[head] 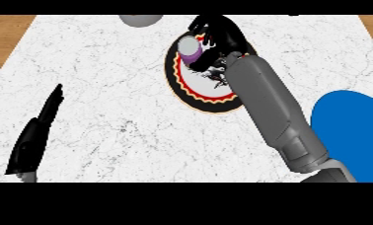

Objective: Pick the can from the plate and place it in the plate

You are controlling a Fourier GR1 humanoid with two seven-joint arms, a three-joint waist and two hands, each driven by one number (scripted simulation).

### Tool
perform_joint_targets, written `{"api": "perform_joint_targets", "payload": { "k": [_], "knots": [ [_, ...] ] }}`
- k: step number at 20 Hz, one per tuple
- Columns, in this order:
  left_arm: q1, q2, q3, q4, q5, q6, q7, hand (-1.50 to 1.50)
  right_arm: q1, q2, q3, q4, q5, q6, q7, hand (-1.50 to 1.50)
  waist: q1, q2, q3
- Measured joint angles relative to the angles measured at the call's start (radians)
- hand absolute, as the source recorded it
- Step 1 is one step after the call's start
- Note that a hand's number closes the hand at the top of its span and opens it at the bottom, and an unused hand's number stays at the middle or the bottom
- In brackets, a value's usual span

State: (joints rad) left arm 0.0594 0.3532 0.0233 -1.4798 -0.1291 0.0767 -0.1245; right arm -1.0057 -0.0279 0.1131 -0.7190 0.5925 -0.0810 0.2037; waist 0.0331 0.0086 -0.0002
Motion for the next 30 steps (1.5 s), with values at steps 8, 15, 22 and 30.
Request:
{"api": "perform_joint_targets", "payload": {
  "k": [8,15,22,30],
  "knots": [
    [0.001,0.0,0.024,0.002,0.002,-0.022,-0.004,0.0,-0.059,0.02,-0.091,0.148,-0.07,-0.126,-0.103,-1.5,-0.005,-0.001,0.0],
    [0.025,-0.013,0.03,0.006,-0.011,-0.012,-0.026,0.0,-0.039,-0.024,-0.235,0.094,-0.18,-0.234,-0.164,-1.5,-0.019,-0.005,0.0],
    [0.025,-0.016,0.034,-0.032,-0.011,-0.02,0.018,0.0,0.061,-0.138,-0.394,0.04,-0.358,-0.133,-0.301,-1.5,-0.027,-0.006,0.001],
    [0.027,-0.036,0.031,-0.038,-0.033,-0.017,0.018,0.0,0.162,-0.31,-0.494,0.08,-0.477,0.071,-0.517,-1.5,-0.023,-0.004,0.001]
  ]
}}
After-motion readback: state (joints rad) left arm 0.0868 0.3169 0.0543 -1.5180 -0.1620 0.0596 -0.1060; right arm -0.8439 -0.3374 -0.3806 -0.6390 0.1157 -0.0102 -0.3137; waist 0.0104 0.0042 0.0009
